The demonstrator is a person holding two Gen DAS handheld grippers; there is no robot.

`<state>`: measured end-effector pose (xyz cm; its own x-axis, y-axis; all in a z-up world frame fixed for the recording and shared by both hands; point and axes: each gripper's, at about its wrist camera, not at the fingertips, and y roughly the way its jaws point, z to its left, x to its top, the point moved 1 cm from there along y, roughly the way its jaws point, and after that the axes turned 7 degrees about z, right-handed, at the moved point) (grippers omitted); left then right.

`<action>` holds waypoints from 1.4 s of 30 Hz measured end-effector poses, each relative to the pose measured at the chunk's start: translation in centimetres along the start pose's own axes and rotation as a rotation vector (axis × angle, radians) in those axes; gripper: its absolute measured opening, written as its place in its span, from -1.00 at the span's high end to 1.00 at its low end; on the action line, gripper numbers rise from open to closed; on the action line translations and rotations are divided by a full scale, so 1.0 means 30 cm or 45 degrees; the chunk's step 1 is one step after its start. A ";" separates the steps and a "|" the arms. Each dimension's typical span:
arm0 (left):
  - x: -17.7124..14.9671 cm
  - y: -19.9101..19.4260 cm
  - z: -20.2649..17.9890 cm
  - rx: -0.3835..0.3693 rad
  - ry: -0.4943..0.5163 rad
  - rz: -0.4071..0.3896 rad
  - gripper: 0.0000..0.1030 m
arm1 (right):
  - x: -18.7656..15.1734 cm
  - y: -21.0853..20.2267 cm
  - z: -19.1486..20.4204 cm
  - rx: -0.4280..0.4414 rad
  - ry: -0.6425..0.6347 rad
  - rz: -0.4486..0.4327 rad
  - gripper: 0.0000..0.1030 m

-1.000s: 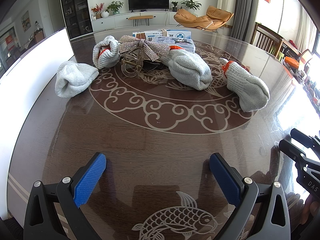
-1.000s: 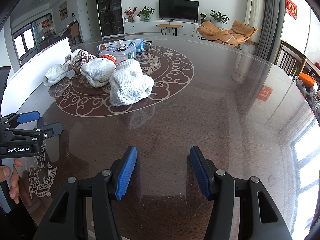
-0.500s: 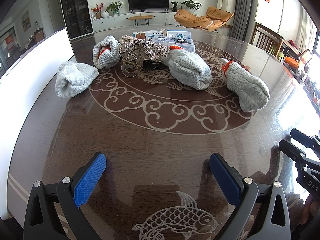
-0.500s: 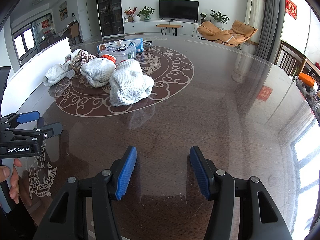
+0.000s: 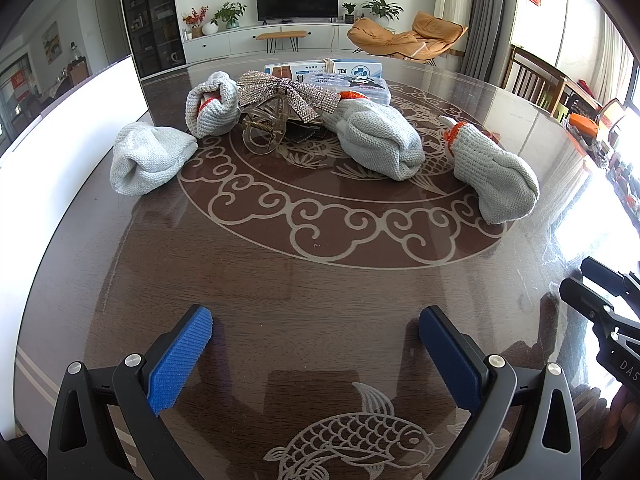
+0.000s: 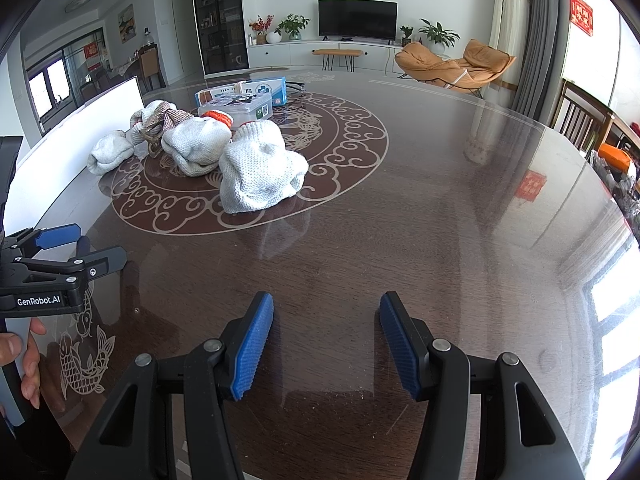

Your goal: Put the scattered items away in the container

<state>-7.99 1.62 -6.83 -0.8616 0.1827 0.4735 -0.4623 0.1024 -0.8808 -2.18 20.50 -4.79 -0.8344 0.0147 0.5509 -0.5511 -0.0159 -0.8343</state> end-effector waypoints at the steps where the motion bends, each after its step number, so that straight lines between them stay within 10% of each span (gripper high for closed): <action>1: 0.000 0.000 0.000 0.000 0.000 0.000 -1.00 | -0.002 -0.005 -0.010 0.041 0.016 -0.010 -0.10; 8: 0.000 0.001 0.000 0.000 0.000 0.000 -1.00 | 0.111 -0.077 -0.034 0.342 0.015 -0.176 -0.10; 16: -0.006 -0.006 0.002 -0.005 0.001 -0.005 -1.00 | 0.339 0.157 0.206 0.127 -0.584 0.028 -0.08; 19: -0.008 -0.010 0.002 -0.007 0.006 -0.003 -1.00 | 0.335 0.189 0.163 0.117 -0.504 0.053 0.46; 28: 0.171 0.057 -0.081 -0.153 -0.024 0.083 -1.00 | 0.085 0.028 -0.091 -0.081 -0.243 -0.010 0.45; 40: 0.434 0.211 -0.187 0.010 -0.050 0.119 -1.00 | 0.075 0.007 -0.146 0.021 -0.163 -0.017 0.40; 41: 0.431 0.200 -0.182 -0.012 -0.049 0.079 -0.83 | 0.075 0.007 -0.148 0.028 -0.158 -0.017 0.40; 42: 0.424 0.180 -0.177 0.002 -0.042 0.040 -0.24 | 0.075 0.006 -0.151 0.033 -0.155 -0.017 0.40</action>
<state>-20.33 9.70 -5.53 -0.8823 0.1532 0.4451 -0.4350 0.0957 -0.8953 -4.15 25.05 -3.79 -0.8203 -0.1066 0.5619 -0.5609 -0.0423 -0.8268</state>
